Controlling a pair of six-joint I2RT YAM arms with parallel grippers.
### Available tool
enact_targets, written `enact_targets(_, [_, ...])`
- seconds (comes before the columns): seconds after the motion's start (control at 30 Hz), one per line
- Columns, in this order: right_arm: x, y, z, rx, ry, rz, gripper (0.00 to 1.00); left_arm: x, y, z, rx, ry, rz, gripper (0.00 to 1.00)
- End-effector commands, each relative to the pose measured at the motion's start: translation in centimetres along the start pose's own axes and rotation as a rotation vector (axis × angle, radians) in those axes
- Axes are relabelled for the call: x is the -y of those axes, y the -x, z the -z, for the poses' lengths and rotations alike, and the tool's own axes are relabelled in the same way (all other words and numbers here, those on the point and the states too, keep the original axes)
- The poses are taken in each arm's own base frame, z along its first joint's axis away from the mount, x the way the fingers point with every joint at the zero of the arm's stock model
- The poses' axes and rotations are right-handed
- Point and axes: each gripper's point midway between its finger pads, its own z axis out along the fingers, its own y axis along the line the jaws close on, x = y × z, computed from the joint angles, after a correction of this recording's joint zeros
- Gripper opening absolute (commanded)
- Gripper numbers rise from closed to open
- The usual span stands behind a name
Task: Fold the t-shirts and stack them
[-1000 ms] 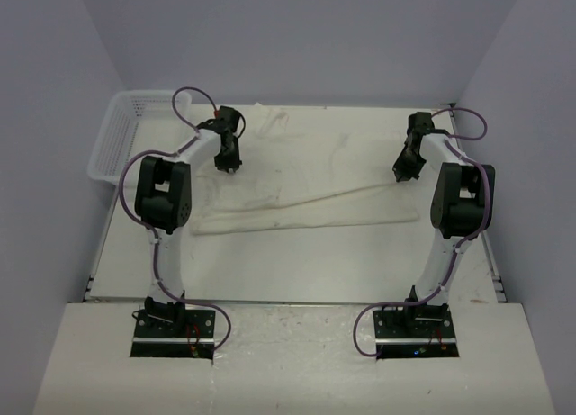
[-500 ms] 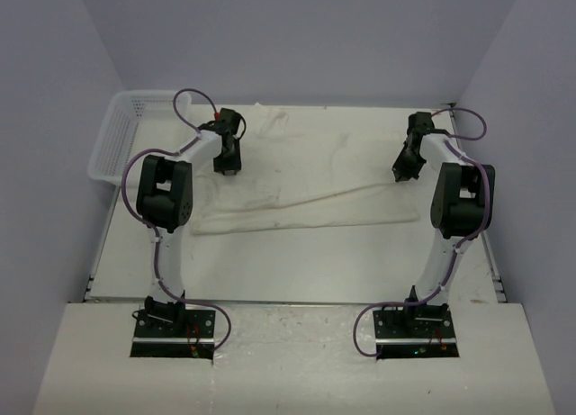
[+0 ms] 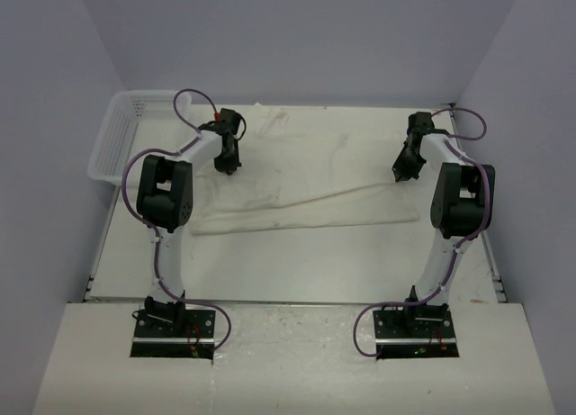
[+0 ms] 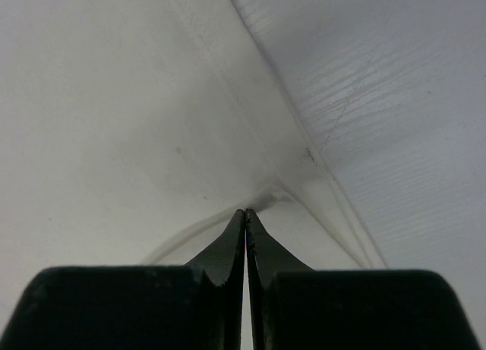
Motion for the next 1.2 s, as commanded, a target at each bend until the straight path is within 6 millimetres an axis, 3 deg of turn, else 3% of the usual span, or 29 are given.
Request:
enact_targets(0.0, [-0.5,0.7,0.6,0.026,0.027,0.010,0.00,0.1,0.5,0.8,0.028,-0.003,0.006,0.08])
enact_targets(0.17, [-0.4,0.8,0.7,0.028,0.025,0.009,0.00,-0.1,1.2,2.2,0.061,-0.002,0.018,0.00])
enact_targets(0.5, [-0.4,0.9,0.8,0.030,0.019,0.007,0.00,0.0,3.6,6.5,0.180,-0.019,0.044,0.00])
enact_targets(0.87, [-0.3,1.0,1.0,0.030,0.012,0.010,0.00,0.9,5.6,6.4,0.208,-0.035,0.042,0.00])
enact_targets(1.17, [-0.3,1.1,0.8,0.029,0.012,0.012,0.00,0.5,7.0,7.7,0.265,-0.015,0.053,0.00])
